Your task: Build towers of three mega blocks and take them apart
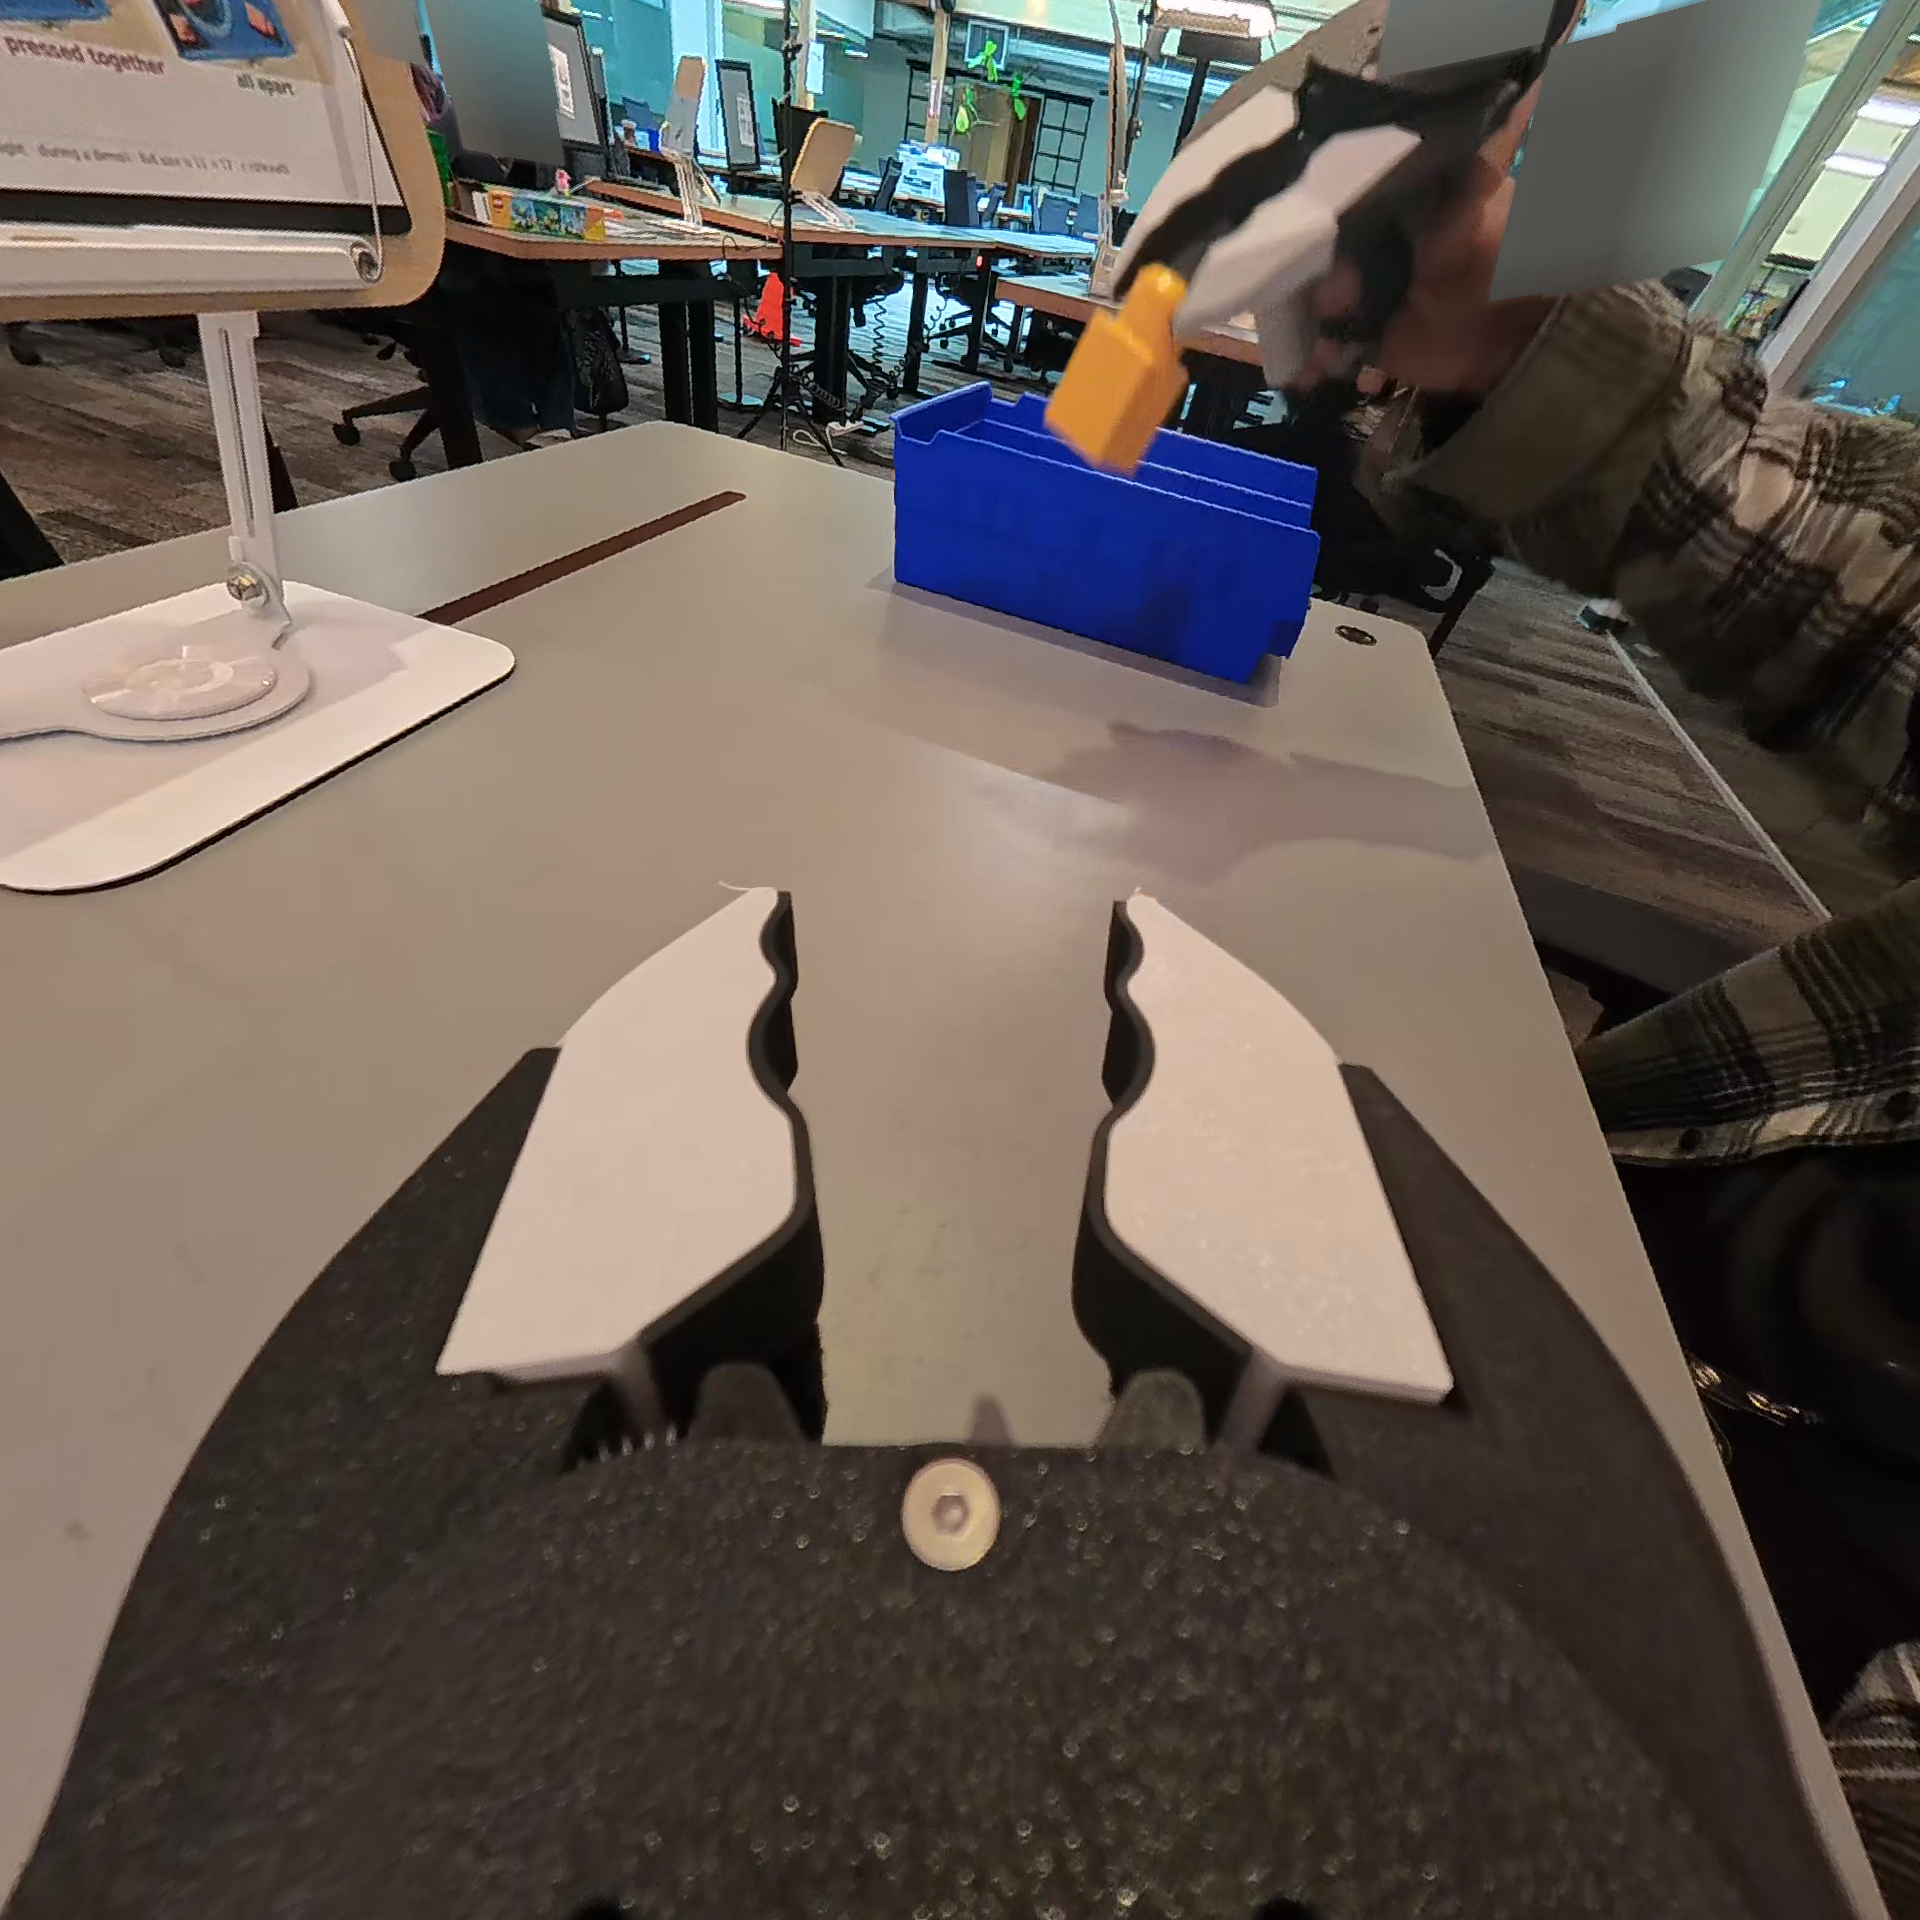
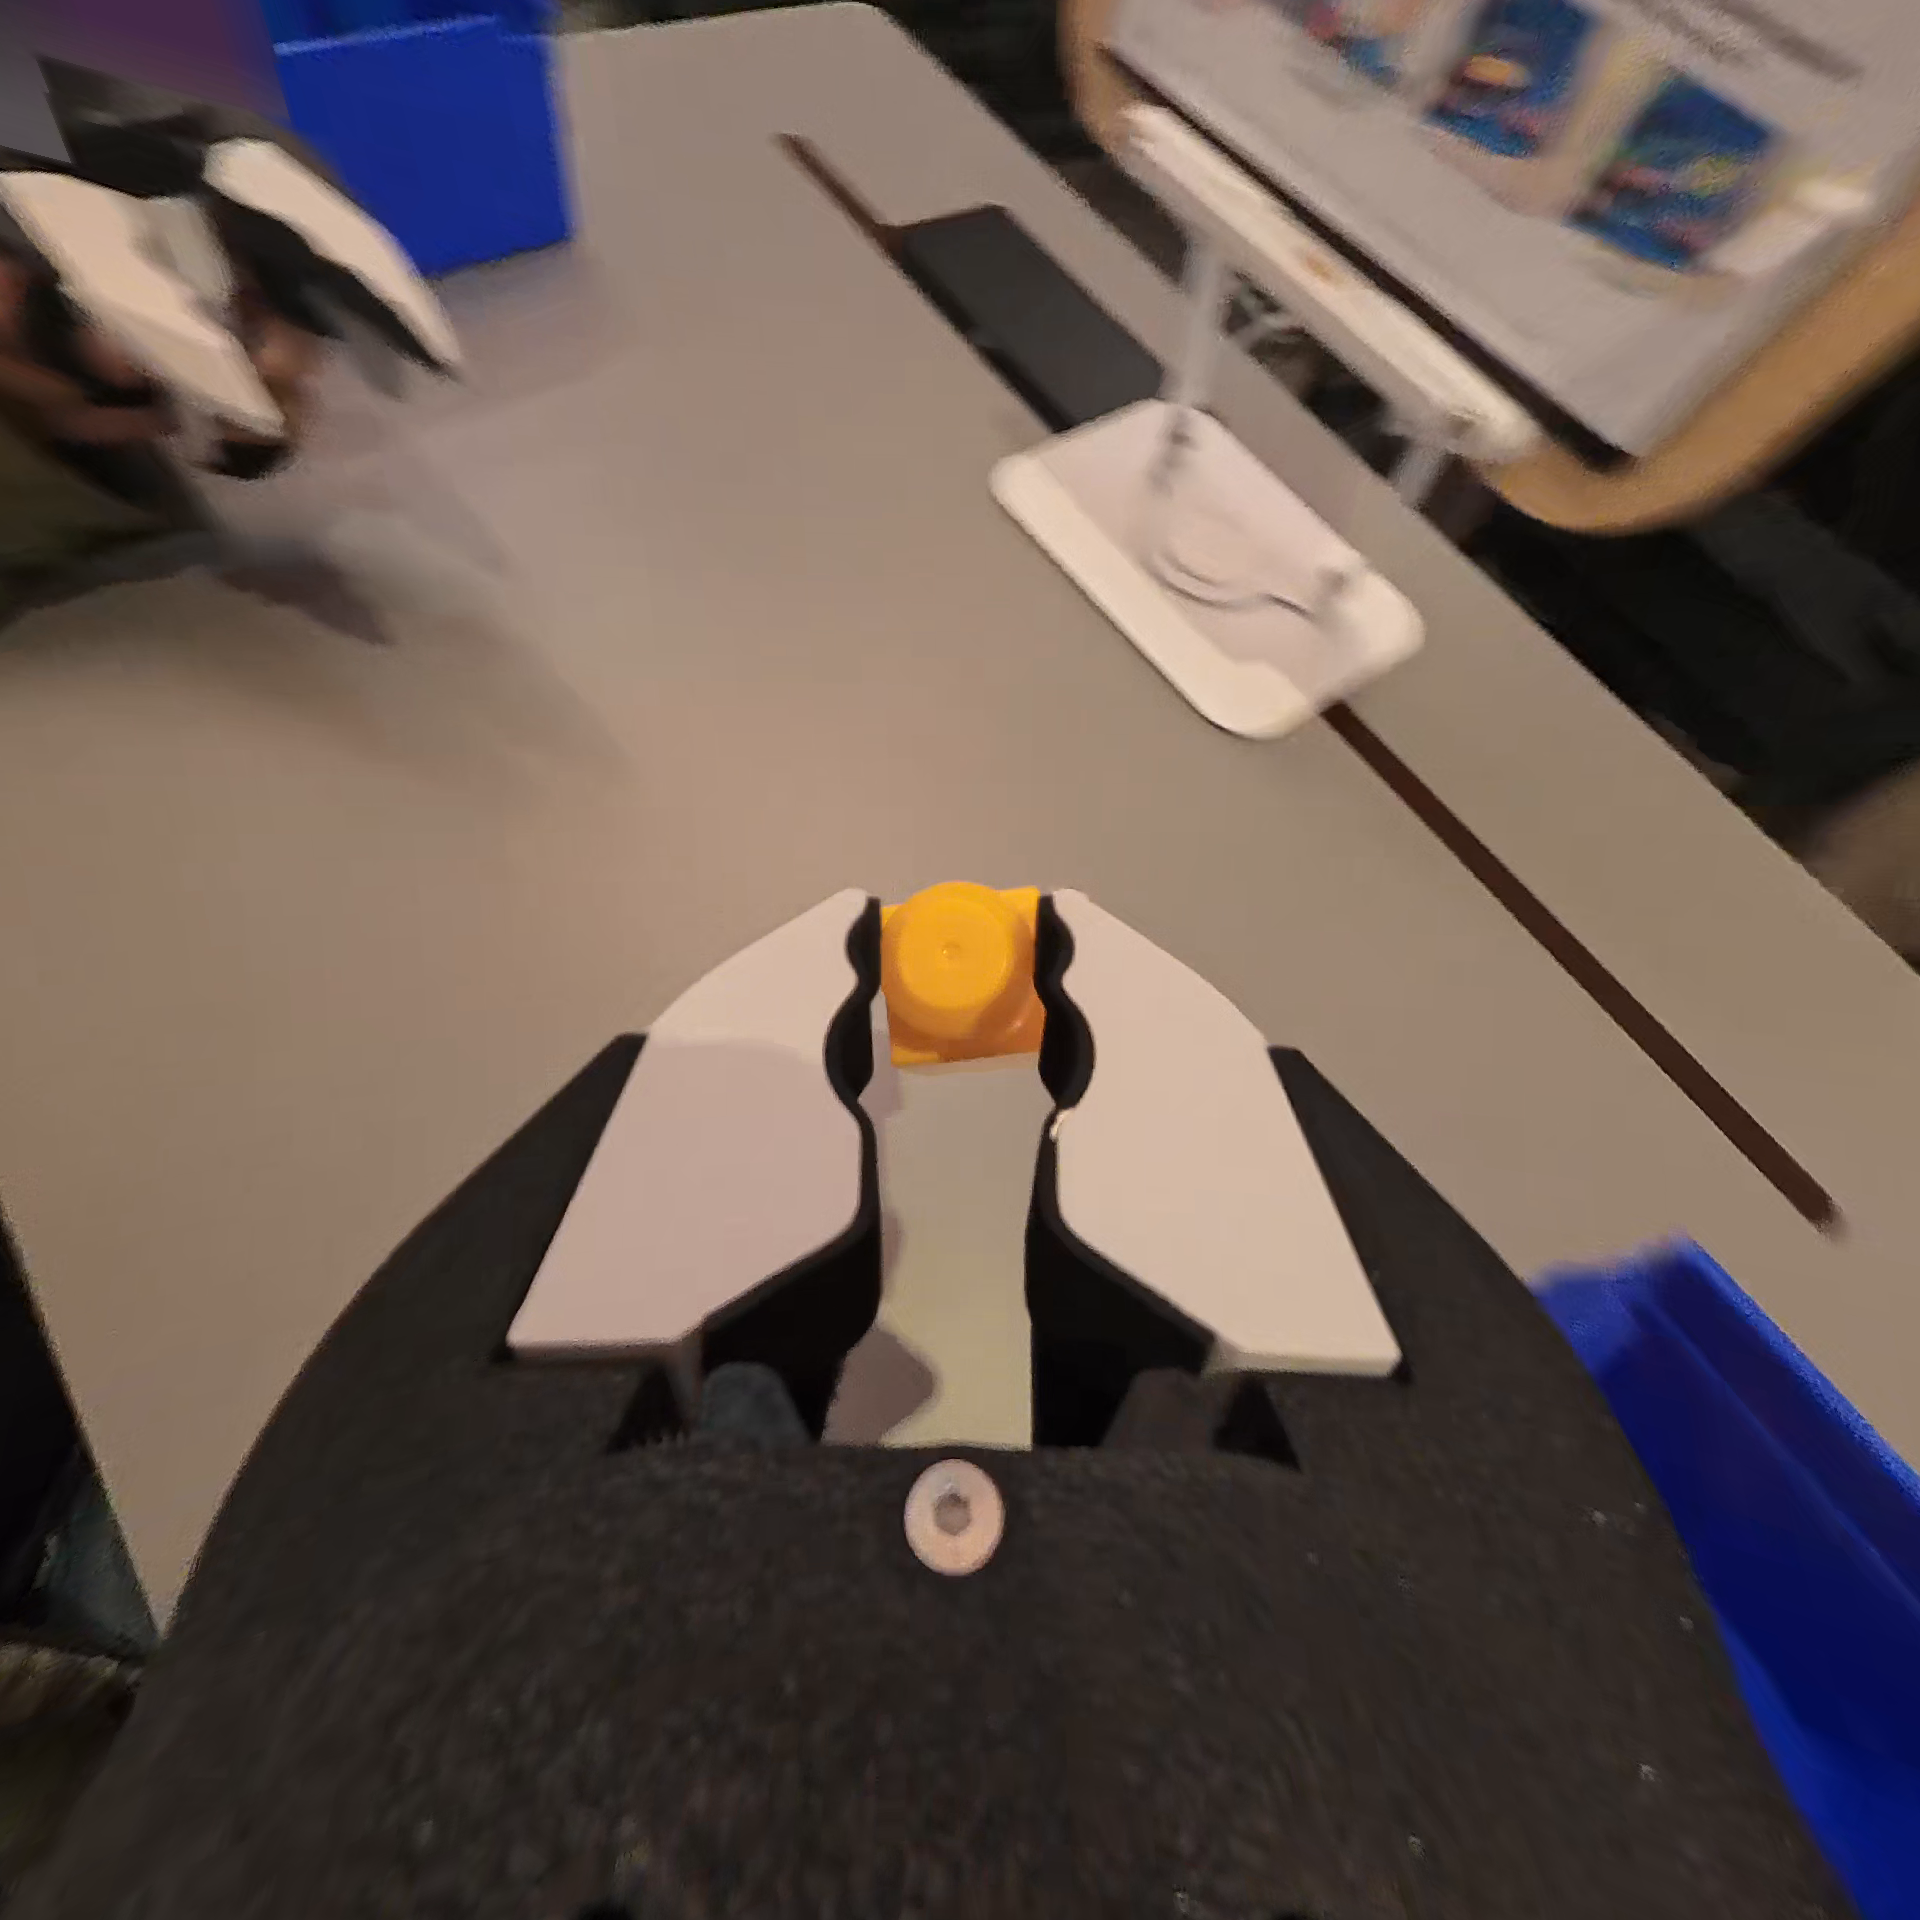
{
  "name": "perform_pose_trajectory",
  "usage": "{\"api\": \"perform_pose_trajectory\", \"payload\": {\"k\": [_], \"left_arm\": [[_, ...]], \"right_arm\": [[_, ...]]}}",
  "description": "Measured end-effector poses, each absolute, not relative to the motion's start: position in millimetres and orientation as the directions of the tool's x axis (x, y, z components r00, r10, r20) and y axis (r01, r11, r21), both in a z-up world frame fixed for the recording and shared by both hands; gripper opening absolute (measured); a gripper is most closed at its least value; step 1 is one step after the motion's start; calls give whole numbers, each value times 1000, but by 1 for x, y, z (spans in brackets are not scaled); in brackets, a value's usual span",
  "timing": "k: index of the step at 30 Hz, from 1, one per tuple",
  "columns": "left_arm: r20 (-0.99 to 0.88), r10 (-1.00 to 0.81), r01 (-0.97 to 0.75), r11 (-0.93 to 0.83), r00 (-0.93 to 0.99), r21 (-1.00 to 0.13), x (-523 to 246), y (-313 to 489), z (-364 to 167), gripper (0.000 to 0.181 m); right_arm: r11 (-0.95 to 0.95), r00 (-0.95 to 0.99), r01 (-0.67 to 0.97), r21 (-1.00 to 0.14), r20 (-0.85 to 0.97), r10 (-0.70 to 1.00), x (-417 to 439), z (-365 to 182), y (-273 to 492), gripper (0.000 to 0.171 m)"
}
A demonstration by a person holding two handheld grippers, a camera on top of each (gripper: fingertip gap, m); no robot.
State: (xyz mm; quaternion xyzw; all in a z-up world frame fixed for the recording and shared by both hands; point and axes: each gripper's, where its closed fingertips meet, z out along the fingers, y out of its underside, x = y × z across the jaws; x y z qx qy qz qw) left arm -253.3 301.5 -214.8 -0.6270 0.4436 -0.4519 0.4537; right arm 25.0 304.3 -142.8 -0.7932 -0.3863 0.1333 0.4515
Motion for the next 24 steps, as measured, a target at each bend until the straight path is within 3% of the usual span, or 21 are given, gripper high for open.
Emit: {"api": "perform_pose_trajectory", "payload": {"k": [5, 11, 20, 24], "left_arm": [[161, -968, -151, -192, 194, -970, -252, 300, -215, 56], [164, -967, -159, -195, 193, -968, -251, 300, -217, 56], [168, -966, -173, -203, 195, -964, -250, 301, -221, 56], [169, -966, -178, -204, 193, -963, -249, 301, -222, 56]], "right_arm": [[-428, 868, 318, -846, 78, 490, 147, -131, 299, 28], [-574, 969, 150, -805, 4, 248, 248, -168, 281, 28], [-732, 990, 112, -672, 10, 142, 290, -233, 267, 28], [-720, 992, 108, -686, 23, 126, 294, -235, 271, 50]]}}
